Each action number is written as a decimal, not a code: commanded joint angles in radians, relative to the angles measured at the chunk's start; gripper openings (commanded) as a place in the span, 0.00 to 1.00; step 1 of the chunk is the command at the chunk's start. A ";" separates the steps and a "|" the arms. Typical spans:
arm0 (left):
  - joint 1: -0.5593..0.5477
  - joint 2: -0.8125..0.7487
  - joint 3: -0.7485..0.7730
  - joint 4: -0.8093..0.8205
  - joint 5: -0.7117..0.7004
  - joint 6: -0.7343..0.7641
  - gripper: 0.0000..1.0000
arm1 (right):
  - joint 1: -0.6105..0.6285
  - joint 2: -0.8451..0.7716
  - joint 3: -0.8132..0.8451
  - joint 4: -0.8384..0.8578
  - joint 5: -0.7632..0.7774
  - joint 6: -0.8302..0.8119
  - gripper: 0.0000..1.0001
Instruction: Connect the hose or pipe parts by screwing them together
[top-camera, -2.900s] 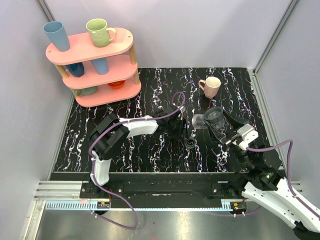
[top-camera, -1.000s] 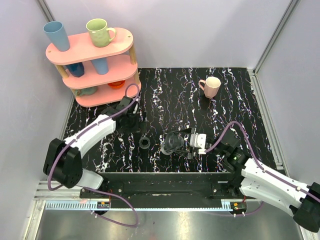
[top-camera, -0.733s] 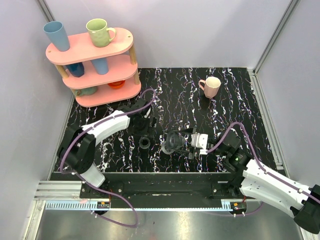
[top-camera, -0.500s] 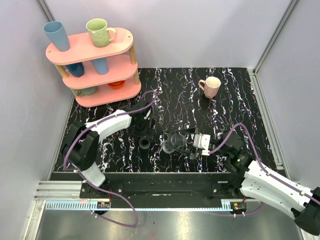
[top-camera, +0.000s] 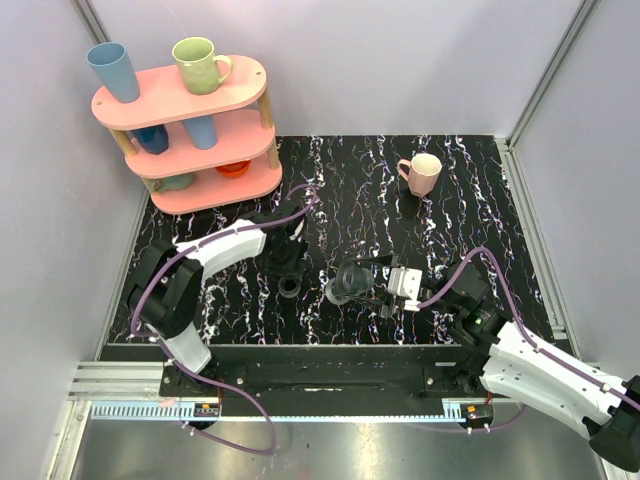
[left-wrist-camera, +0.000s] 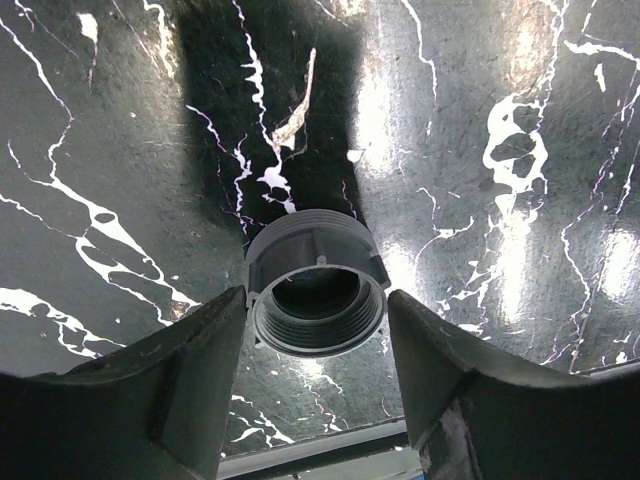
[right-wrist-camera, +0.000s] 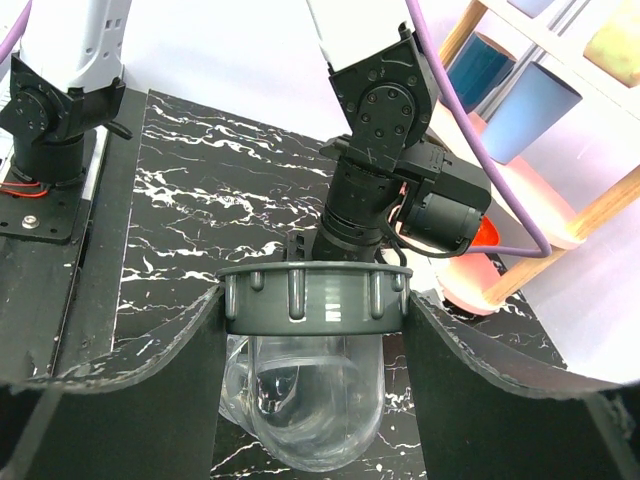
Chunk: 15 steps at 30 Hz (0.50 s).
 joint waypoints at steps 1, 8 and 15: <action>-0.004 -0.003 0.022 0.012 0.002 0.010 0.53 | -0.005 -0.013 0.005 0.034 0.030 -0.007 0.22; -0.006 -0.020 0.022 0.012 0.000 0.009 0.27 | -0.005 -0.001 0.008 0.034 0.036 -0.007 0.22; -0.006 -0.015 0.012 0.014 -0.013 -0.002 0.63 | -0.005 -0.004 0.010 0.028 0.041 -0.009 0.22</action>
